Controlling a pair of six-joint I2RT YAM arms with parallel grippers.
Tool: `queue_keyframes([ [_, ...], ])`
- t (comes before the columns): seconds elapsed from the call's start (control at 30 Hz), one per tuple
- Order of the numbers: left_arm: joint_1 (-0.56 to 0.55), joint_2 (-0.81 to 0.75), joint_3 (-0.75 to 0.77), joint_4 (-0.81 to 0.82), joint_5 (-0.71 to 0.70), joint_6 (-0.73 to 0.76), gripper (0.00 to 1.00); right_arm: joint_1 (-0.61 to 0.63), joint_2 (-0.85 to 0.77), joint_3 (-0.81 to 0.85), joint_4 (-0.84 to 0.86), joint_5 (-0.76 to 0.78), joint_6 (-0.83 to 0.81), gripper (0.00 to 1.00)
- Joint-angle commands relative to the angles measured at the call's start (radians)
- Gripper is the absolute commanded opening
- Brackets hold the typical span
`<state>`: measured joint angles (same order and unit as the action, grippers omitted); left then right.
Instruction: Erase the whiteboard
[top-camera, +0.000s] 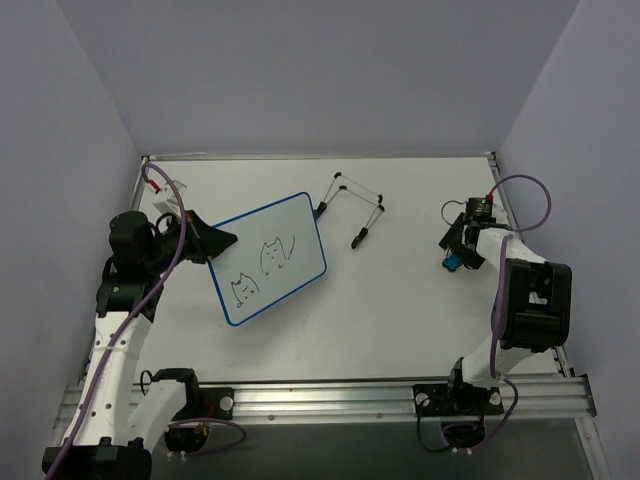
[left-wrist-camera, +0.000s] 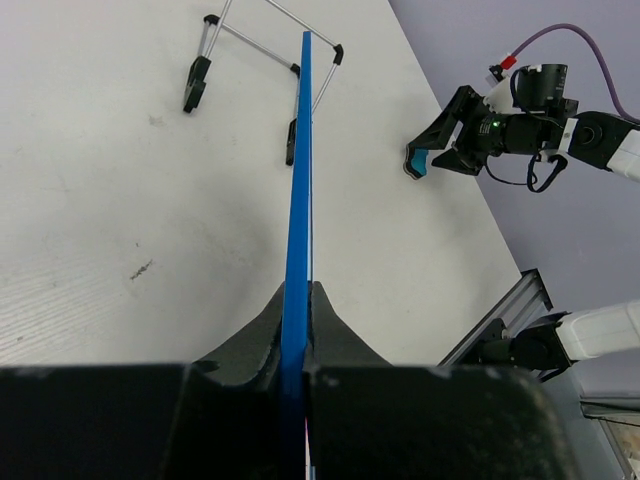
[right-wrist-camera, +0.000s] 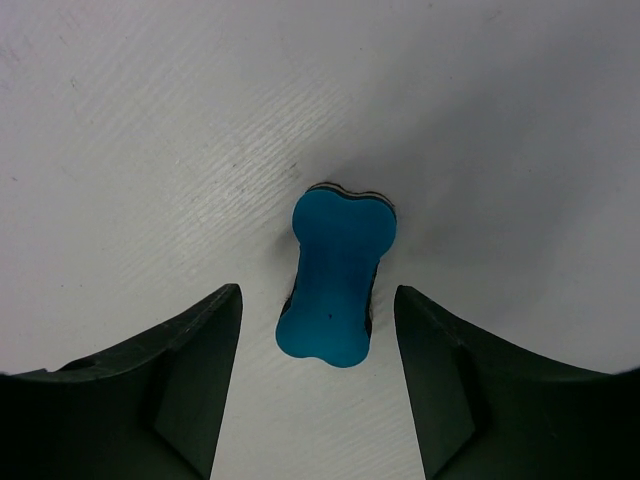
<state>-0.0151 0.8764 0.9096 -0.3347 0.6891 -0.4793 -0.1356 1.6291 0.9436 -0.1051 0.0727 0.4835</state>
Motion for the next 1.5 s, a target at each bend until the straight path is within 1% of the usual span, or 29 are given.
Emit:
queue_keyframes([
  [0.0, -0.005, -0.034, 0.025, 0.042, -0.008, 0.013, 0.02, 0.019, 0.003, -0.012, 0.028, 0.012, 0.018, 0.58],
  [0.03, -0.005, -0.033, 0.023, 0.045, -0.007, 0.013, 0.02, 0.019, 0.006, -0.014, 0.034, 0.006, 0.018, 0.56],
  [0.33, -0.006, -0.037, 0.023, 0.043, 0.000, 0.016, 0.02, 0.021, 0.037, -0.022, 0.028, 0.039, 0.029, 0.53],
  [0.53, -0.006, -0.036, 0.021, 0.045, 0.004, 0.018, 0.02, 0.018, -0.018, -0.023, 0.005, 0.062, 0.020, 0.53],
  [0.7, -0.005, -0.043, 0.018, 0.045, 0.006, 0.019, 0.02, 0.010, 0.040, -0.014, 0.018, 0.059, 0.015, 0.51],
  [0.87, -0.014, -0.044, 0.018, 0.037, -0.002, 0.025, 0.02, 0.011, 0.074, -0.011, 0.041, 0.052, 0.021, 0.43],
  [0.9, -0.017, -0.045, 0.018, 0.036, -0.003, 0.025, 0.02, 0.011, 0.072, -0.014, 0.045, 0.053, 0.024, 0.38],
  [0.93, -0.017, -0.045, 0.018, 0.036, -0.003, 0.027, 0.02, 0.011, 0.069, -0.017, 0.045, 0.061, 0.024, 0.36],
  [1.0, -0.017, -0.045, 0.018, 0.037, -0.003, 0.027, 0.02, 0.011, 0.064, -0.017, 0.044, 0.061, 0.023, 0.34],
  [1.03, -0.017, -0.045, 0.018, 0.037, -0.002, 0.027, 0.02, 0.011, 0.061, -0.014, 0.042, 0.062, 0.020, 0.28],
  [1.07, -0.016, -0.045, 0.018, 0.037, -0.002, 0.027, 0.02, 0.013, 0.058, -0.014, 0.039, 0.065, 0.018, 0.24],
  [1.13, -0.016, -0.047, 0.018, 0.036, -0.006, 0.027, 0.02, 0.016, 0.049, -0.014, 0.033, 0.071, 0.015, 0.18],
  [1.17, -0.017, -0.047, 0.018, 0.036, -0.005, 0.027, 0.02, 0.021, 0.034, -0.011, 0.031, 0.081, 0.012, 0.18],
  [1.27, -0.016, -0.044, 0.017, 0.039, -0.008, 0.025, 0.02, 0.074, -0.017, 0.023, -0.011, 0.116, -0.011, 0.16],
  [1.37, -0.016, -0.039, 0.014, 0.045, -0.023, 0.016, 0.02, 0.195, -0.118, 0.044, -0.038, 0.118, -0.054, 0.15],
  [1.4, -0.017, -0.037, 0.012, 0.048, -0.028, 0.004, 0.02, 0.282, -0.150, 0.052, -0.036, 0.102, -0.072, 0.15],
  [1.47, -0.016, -0.033, 0.002, 0.074, -0.033, -0.018, 0.02, 0.403, -0.259, 0.060, -0.027, 0.107, -0.111, 0.15],
])
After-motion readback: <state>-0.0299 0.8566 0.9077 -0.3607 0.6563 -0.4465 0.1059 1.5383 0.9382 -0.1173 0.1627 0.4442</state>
